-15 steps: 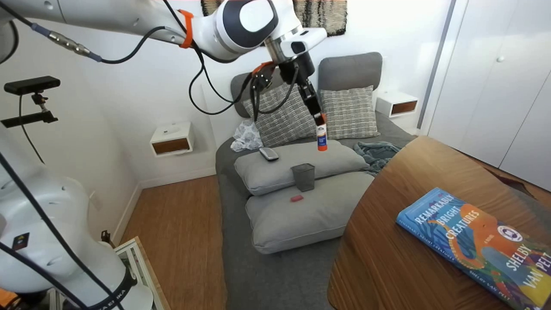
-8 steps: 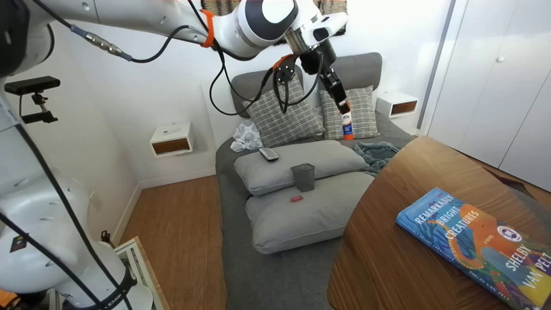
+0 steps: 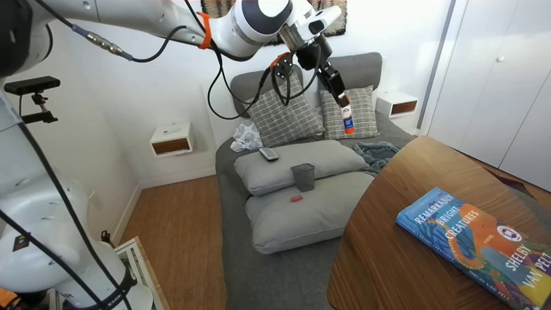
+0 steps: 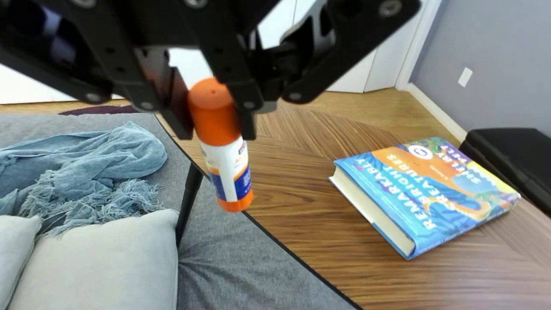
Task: Move the stick of glue from the table to the pen holder
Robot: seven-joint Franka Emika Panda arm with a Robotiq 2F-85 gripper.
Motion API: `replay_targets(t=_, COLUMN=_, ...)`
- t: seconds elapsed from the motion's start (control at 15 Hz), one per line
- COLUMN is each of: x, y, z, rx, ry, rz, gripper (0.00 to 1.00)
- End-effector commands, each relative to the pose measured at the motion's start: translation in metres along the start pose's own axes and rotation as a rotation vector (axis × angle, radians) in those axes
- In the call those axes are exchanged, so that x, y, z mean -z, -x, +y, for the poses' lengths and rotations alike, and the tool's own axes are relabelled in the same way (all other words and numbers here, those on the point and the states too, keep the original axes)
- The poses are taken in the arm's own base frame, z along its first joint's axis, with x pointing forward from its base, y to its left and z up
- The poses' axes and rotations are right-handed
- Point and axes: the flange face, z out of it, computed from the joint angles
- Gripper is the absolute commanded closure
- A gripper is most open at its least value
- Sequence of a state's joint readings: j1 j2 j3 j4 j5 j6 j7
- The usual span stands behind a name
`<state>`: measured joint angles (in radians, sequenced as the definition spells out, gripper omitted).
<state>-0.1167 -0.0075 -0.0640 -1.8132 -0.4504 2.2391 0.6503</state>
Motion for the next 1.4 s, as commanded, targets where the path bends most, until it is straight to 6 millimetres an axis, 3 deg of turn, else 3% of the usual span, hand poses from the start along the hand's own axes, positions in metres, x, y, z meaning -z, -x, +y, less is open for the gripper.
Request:
replay_targets(t=0.0, x=0.006, y=0.021, z=-0.060, rx=0.182, ry=0.002, rz=0.040, gripper=0.92)
replay_targets(t=0.13, x=0.002, y=0.045, z=-0.095, rx=0.286, ry=-0.005, rz=0.037, gripper=0.92)
replay_targets(t=0.27, x=-0.015, y=0.063, z=-0.125, rx=0.370, ry=-0.038, rz=0.044, gripper=0.92)
replay_targets(t=0.53, x=-0.053, y=0.078, z=-0.167, rx=0.492, ry=-0.111, rz=0.054, gripper=0.92)
replay_targets(t=0.73, x=-0.071, y=0.097, z=-0.213, rx=0.599, ry=-0.183, rz=0.067, gripper=0.92)
replay_targets(t=1.0, x=-0.088, y=0.144, z=-0.275, rx=0.756, ry=-0.222, rz=-0.011, gripper=0.92)
replay_targets(t=1.2, x=-0.118, y=0.171, z=-0.293, rx=0.796, ry=-0.154, rz=-0.103, gripper=0.92)
replay_targets(t=1.33, x=-0.137, y=0.177, z=-0.296, rx=0.815, ry=-0.132, rz=-0.124, gripper=0.92)
